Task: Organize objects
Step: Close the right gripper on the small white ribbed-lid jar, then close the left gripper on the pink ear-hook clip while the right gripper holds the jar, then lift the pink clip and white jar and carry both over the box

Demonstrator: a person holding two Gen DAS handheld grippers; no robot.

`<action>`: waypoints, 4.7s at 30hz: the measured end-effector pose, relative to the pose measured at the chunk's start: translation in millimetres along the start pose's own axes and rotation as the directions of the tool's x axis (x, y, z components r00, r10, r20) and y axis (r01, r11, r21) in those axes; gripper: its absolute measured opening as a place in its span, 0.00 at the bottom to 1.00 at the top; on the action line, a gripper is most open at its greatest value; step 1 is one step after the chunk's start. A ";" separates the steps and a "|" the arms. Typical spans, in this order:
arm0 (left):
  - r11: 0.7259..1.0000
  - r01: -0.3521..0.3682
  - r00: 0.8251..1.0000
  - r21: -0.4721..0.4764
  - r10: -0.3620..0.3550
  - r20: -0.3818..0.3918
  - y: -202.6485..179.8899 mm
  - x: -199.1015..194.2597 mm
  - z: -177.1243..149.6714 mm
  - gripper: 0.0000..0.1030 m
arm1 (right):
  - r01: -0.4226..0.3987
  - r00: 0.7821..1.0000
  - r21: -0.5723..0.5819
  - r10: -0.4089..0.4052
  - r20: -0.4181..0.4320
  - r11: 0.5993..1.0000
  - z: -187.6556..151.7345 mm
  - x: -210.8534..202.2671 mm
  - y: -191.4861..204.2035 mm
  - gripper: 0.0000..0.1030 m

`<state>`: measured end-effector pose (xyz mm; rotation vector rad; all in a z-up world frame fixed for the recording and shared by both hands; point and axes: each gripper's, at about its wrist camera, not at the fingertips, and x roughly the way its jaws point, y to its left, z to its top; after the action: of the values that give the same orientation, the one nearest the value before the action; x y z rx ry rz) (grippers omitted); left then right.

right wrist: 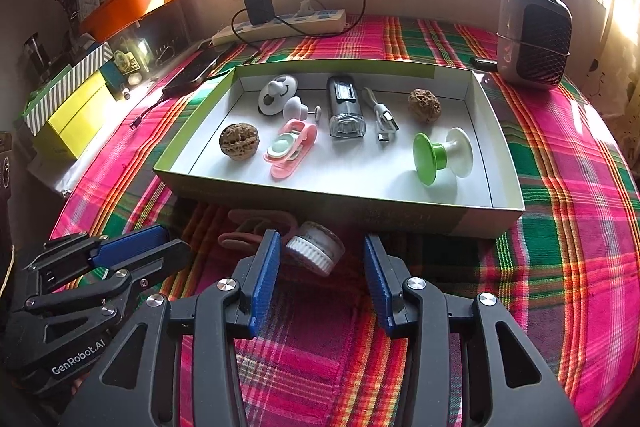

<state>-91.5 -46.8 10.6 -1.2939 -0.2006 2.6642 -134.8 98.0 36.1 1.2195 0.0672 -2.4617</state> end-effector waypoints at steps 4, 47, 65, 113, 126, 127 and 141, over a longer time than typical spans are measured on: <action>1.000 0.009 1.000 0.005 -0.009 -0.004 -1.3 1.0 0.7 0.25 | -0.007 1.000 0.004 0.007 -0.003 1.000 0.3 2.5 -1.1 0.42; 0.987 0.132 0.991 0.095 -0.130 -0.034 -41.2 15.2 11.8 0.25 | 0.050 0.999 0.035 -0.051 0.015 0.998 -18.1 -10.2 -33.9 0.32; 0.980 0.134 0.991 0.146 -0.129 -0.047 -67.9 9.2 3.0 0.25 | 0.050 0.999 0.050 -0.051 0.016 0.997 -23.7 -15.5 -47.2 0.32; 0.987 -0.017 1.000 0.159 0.019 -0.014 -66.1 33.6 17.6 0.29 | 0.066 0.998 0.018 -0.066 0.017 0.998 -19.6 -12.2 -48.7 0.32; 0.987 -0.035 0.999 0.157 0.037 -0.010 -62.9 33.0 17.6 0.21 | 0.066 0.998 0.018 -0.066 0.017 0.998 -19.6 -12.1 -48.5 0.32; 0.987 -0.035 0.999 0.157 0.037 -0.009 -62.7 33.0 17.8 0.21 | 0.066 0.998 0.018 -0.066 0.017 0.998 -19.6 -12.1 -48.5 0.32; 0.987 -0.032 0.999 0.156 0.034 -0.014 -63.0 31.6 17.9 0.21 | 0.073 0.997 0.009 -0.073 0.016 0.997 -20.2 -12.3 -47.4 0.32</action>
<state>-118.7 20.6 9.8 -1.2804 0.0320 2.6348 -130.2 149.9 27.0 1.2204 0.0982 -2.5370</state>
